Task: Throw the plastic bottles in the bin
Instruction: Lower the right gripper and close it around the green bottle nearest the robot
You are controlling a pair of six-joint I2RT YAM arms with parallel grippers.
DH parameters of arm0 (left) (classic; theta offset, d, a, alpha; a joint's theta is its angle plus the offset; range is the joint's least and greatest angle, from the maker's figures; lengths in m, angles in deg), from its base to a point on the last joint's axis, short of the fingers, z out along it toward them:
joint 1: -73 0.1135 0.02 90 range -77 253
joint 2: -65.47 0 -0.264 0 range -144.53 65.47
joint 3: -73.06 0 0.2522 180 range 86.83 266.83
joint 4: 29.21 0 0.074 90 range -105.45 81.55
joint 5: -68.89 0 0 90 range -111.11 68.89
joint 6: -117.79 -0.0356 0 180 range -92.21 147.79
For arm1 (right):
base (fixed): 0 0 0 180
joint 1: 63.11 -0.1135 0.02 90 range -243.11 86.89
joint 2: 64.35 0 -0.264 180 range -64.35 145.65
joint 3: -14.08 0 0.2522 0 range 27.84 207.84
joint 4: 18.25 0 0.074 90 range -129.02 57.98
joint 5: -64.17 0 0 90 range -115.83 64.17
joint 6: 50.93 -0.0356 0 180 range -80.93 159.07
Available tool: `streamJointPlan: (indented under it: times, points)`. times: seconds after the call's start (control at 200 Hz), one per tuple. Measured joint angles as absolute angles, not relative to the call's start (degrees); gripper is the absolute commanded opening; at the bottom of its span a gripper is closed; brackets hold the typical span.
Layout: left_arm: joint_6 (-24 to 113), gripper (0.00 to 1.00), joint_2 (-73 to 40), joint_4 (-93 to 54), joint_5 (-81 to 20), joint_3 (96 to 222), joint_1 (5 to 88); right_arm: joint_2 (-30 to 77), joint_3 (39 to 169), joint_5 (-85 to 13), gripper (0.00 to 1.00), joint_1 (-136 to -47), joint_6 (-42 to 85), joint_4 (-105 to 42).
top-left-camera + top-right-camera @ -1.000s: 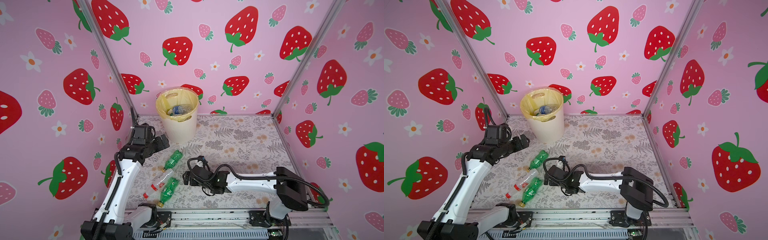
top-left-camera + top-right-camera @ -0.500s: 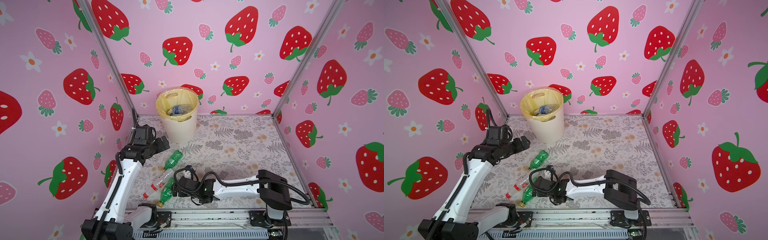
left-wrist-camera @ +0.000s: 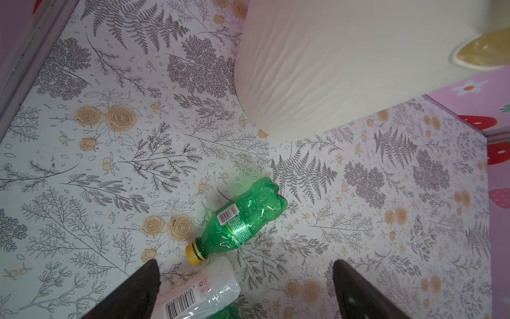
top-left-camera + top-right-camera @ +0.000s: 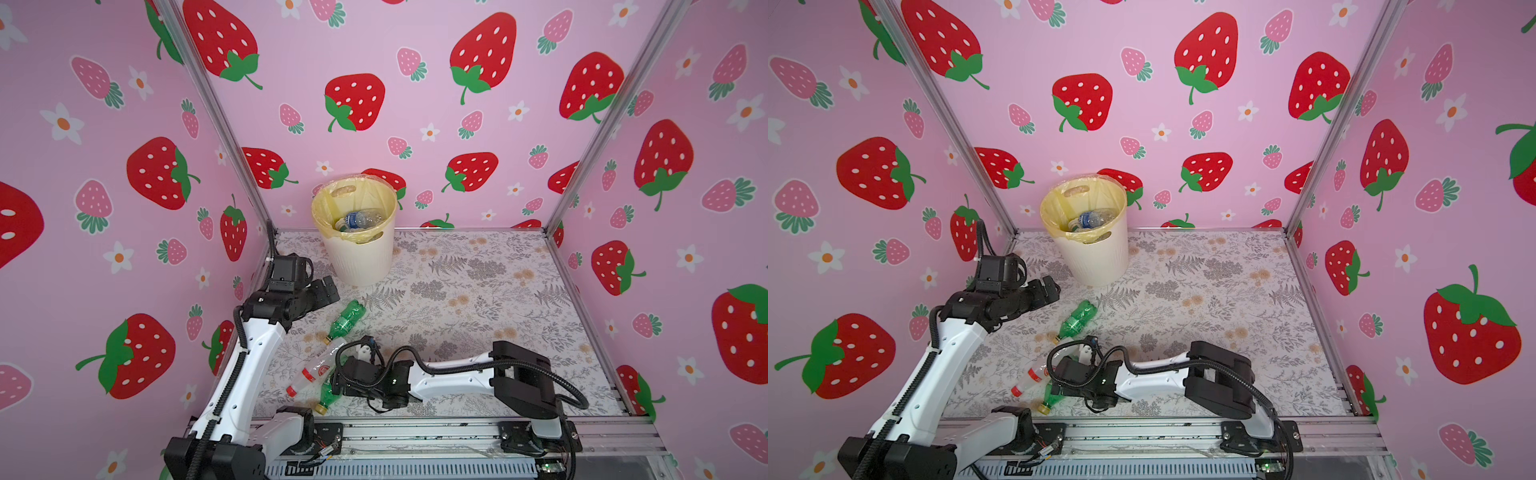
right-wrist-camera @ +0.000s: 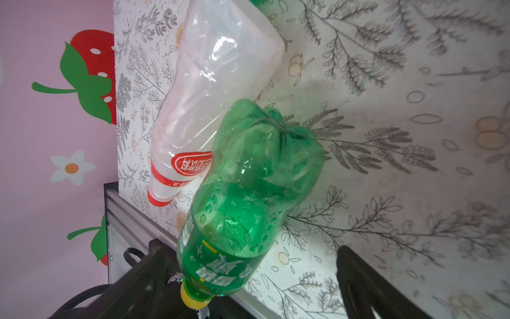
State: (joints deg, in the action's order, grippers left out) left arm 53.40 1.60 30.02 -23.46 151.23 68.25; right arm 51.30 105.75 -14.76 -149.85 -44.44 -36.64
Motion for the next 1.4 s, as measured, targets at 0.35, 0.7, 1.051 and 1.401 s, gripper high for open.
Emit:
streamJointPlan:
  times: [0.35,0.7,1.051,1.401]
  points:
    - [53.2,0.99,2.9,30.0,-23.1,150.2,68.3,52.6,107.6,-15.2,0.89,-150.0,-49.0,-37.4]
    - [53.1,0.99,3.0,30.0,-23.1,150.0,68.3,56.1,109.6,-15.5,0.84,-150.0,-51.8,-37.2]
    - [53.1,0.99,3.2,30.0,-23.2,149.2,68.3,57.6,110.0,-16.5,0.7,-150.0,-55.1,-34.6]
    - [53.1,0.99,3.2,30.0,-23.2,149.2,68.4,54.3,101.8,-16.1,0.55,-150.0,-59.2,-27.0]
